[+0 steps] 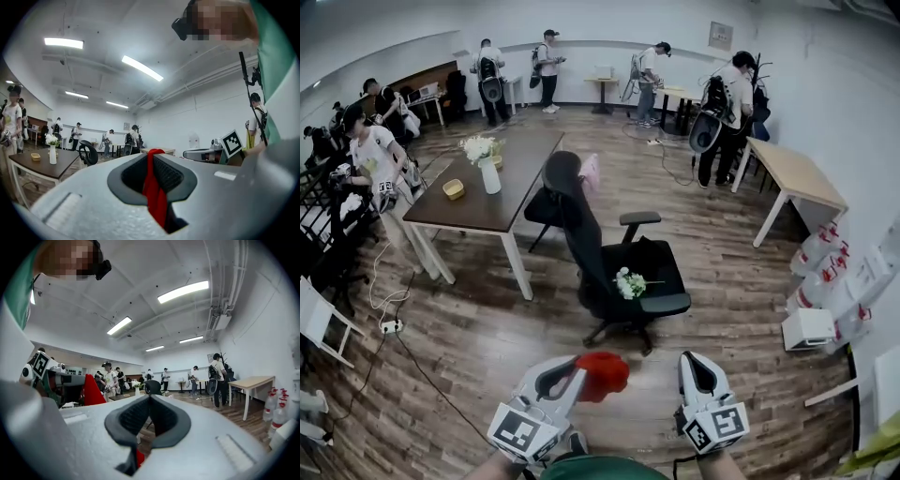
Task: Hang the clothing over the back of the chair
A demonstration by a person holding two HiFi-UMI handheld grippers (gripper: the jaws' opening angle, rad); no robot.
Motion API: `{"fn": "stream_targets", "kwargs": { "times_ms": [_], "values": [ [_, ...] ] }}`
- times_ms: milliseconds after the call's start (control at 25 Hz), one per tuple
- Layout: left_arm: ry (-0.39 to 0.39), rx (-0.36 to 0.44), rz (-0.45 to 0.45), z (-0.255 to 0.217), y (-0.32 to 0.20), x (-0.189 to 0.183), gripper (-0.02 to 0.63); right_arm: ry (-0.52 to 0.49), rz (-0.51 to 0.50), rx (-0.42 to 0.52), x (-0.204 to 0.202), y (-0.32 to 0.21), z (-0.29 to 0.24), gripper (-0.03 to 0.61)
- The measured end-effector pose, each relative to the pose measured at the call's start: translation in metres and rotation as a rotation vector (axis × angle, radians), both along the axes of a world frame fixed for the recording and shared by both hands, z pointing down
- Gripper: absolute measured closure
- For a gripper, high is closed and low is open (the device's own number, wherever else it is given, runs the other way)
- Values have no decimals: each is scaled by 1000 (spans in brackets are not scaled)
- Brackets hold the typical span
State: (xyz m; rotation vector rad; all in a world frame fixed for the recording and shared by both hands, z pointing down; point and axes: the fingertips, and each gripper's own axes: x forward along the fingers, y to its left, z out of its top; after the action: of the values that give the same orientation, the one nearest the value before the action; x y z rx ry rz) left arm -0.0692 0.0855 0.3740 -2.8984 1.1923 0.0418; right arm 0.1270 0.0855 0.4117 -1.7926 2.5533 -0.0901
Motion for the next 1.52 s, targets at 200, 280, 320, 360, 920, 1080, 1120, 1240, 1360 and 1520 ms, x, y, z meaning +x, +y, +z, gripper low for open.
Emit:
{"fn": "stream_targets", "kwargs": {
  "times_ms": [200,280,320,360,920,1080,1120,1240,1360,1520],
  "values": [
    [32,-3,45,3,-29,-26,574,18,54,-37,-21,-23,8,574],
    [41,-11,64,7,-39,-34,574,14,71,-52,-29,-30,11,574],
    [43,-19,69,10,-44,-37,574,16,75,-60,-33,-33,13,575],
    [44,-29,72,13,-50,-42,574,20,77,-68,-38,-36,15,574],
    [30,-62,60,23,-116,-57,574,16,24,-166,-66,-103,48,574],
    [31,12,55,-2,-141,-45,574,-3,-16,-140,-62,-138,44,575],
    [33,26,53,-10,-149,-40,574,-5,-23,-133,-59,-147,41,574],
    [37,56,50,-36,-174,-19,574,-13,-43,-105,-43,-171,29,574],
    [18,73,44,-56,-204,3,574,-25,-51,-90,-23,-194,21,574],
    [-4,105,41,-81,-244,31,574,-44,-53,-92,3,-217,19,575]
  ]
}}
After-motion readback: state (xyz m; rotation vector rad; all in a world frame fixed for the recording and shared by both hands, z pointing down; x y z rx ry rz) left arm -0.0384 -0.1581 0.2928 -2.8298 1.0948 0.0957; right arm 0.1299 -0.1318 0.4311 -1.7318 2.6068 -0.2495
